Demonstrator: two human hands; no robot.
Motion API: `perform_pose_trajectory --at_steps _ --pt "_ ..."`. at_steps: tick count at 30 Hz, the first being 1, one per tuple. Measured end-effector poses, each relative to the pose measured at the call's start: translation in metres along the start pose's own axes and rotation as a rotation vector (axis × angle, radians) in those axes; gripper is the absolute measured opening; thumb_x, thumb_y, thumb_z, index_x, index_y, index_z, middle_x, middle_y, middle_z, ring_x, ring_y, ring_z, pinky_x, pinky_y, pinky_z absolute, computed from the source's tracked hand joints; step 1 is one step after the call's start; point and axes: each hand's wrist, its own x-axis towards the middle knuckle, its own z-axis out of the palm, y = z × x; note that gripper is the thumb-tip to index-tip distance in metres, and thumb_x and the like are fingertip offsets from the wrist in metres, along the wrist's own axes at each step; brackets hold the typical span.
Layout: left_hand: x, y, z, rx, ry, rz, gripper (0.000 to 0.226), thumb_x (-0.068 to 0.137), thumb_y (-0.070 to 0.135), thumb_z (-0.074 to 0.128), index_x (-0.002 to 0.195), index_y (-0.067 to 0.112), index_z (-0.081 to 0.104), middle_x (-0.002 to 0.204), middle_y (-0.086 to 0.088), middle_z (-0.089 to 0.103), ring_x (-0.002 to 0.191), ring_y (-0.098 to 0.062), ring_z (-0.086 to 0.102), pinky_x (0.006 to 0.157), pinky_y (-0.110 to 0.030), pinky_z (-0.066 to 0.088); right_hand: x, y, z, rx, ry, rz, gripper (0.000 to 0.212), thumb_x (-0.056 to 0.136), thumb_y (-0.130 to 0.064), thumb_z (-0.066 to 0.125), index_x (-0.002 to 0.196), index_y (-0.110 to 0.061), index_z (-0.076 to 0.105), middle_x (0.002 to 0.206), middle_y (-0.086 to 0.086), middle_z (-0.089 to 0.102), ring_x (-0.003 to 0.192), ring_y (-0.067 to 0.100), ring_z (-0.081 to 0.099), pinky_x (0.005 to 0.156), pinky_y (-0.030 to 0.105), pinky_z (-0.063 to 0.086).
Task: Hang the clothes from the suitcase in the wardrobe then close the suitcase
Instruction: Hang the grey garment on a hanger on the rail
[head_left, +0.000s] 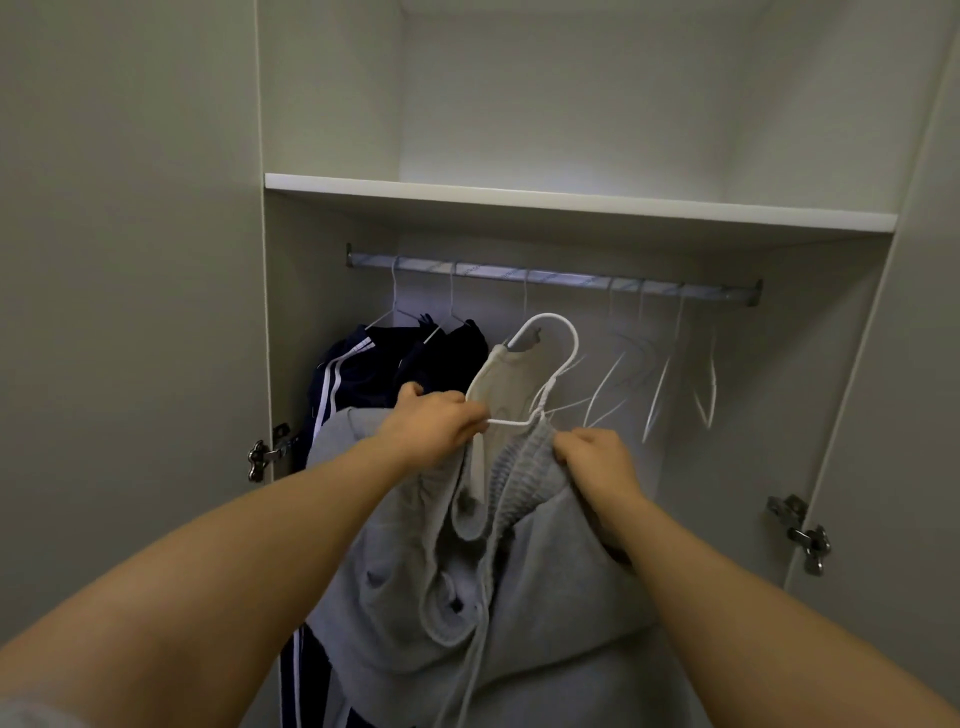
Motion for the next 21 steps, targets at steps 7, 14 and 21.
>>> perform_pose_trajectory --at_steps 7,14,21 --pt "0.003 -0.011 0.024 -0.400 0.153 -0.144 0.026 0.098 0.030 0.044 0.111 0.016 0.063 0.105 -0.008 0.059 0.101 -0.027 0.056 0.088 -0.041 0.045 0.007 0.006 -0.045 -0.392 -0.008 -0.048 0.037 0.088 -0.016 0.052 0.052 -0.013 0.042 0.057 0.000 0.043 0.072 0.024 0.043 0.063 0.027 0.033" --pt "0.009 0.018 0.018 -0.420 0.075 -0.032 0.026 0.097 0.020 0.049 0.110 0.004 0.064 0.109 -0.012 0.062 0.103 -0.024 0.055 0.082 -0.025 0.037 0.012 -0.003 -0.058 -0.309 -0.369 -0.053 0.018 0.091 -0.021 0.056 0.079 -0.010 0.065 0.084 0.006 0.057 0.081 0.017 0.051 0.076 0.027 0.042" --pt "0.025 0.038 0.026 -0.429 -0.161 -0.069 0.026 0.097 0.019 0.050 0.118 0.012 0.063 0.122 -0.007 0.062 0.113 -0.021 0.055 0.088 -0.022 0.038 0.009 0.018 -0.069 -0.100 -0.403 0.084 0.026 0.092 -0.019 0.059 0.070 -0.006 0.062 0.068 0.009 0.057 0.063 0.016 0.053 0.062 0.023 0.045"
